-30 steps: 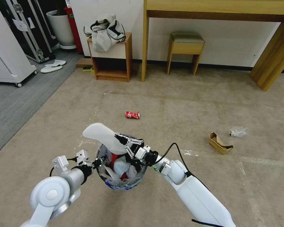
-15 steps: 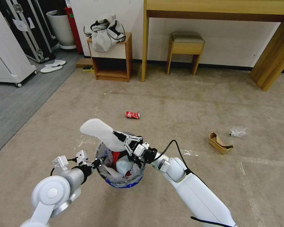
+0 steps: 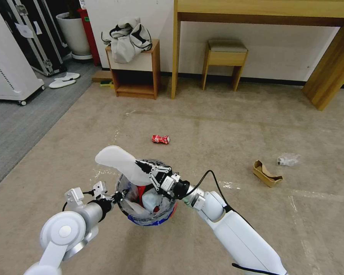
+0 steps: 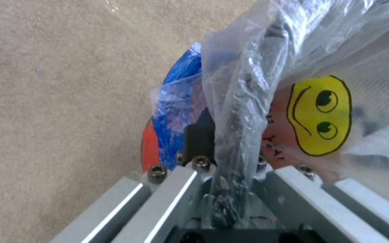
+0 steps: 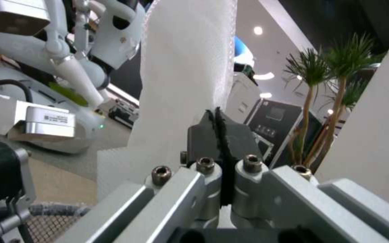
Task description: Pick up the trash bin and place the garbage on the floor into it.
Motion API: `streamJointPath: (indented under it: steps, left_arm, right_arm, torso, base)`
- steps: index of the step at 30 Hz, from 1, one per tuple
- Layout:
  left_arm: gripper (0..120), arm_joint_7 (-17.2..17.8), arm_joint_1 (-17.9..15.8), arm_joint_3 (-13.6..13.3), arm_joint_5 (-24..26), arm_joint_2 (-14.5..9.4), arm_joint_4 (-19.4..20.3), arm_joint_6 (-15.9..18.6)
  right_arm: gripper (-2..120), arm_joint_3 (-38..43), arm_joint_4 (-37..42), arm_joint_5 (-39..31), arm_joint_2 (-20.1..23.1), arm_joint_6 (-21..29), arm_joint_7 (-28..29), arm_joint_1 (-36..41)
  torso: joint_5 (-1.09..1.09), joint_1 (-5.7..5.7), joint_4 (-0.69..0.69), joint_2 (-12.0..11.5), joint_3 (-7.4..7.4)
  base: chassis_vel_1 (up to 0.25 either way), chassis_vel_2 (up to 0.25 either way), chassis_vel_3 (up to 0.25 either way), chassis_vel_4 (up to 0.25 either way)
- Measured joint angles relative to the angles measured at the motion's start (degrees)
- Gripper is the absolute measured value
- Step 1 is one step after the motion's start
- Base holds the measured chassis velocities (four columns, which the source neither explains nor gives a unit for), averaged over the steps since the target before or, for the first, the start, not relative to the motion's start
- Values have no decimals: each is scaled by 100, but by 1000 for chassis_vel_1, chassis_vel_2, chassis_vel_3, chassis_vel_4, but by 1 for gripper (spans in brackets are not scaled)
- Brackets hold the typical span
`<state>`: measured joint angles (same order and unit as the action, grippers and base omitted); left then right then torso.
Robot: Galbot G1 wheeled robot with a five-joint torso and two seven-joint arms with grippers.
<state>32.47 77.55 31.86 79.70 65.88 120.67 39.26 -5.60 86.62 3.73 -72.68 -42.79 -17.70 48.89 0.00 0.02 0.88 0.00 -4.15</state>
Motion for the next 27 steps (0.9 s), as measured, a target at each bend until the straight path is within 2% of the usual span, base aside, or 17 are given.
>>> streamJointPath:
  steps: [3,5,9,11,12,15,23,27]
  left_arm:
    - [0,-24,2,7,-48,-1,-21,-5]
    - [0,-42,2,13,-107,-2,-42,-11]
    - [0,-65,0,17,-165,1,-59,-17]
    - [0,-76,-4,26,-201,3,-73,-20]
    - [0,-76,-4,26,-201,3,-73,-20]
    - [0,-85,-12,39,-211,0,-86,-23]
    - [0,-93,-43,50,-219,-5,-117,-30]
    - [0,-95,-48,60,-220,-10,-129,-32]
  right_arm:
    - [4,2,38,-16,20,32,61,2]
    - [16,12,54,-22,27,43,76,1]
    - [25,21,81,-33,32,48,88,-2]
    - [36,35,99,-39,46,50,90,-4]
    - [36,35,99,-39,46,50,90,-4]
    - [50,61,115,-56,64,51,90,7]
    - [67,76,118,-78,63,52,89,26]
    - [70,84,91,-83,53,52,87,25]
  torso:
    - [0,0,0,0,0]
    - [0,0,0,0,1]
    - [0,0,0,0,1]
    - [0,0,0,0,1]
    - [0,0,0,0,1]
    - [0,0,0,0,1]
    - [0,0,0,0,1]
    - [0,0,0,0,0]
  base:
    - [0,0,0,0]
    - [0,0,0,0]
    - [0,0,0,0]
    - [0,0,0,0]
    - [0,0,0,0]
    - [0,0,0,0]
    - [0,0,0,0]
    - [0,0,0,0]
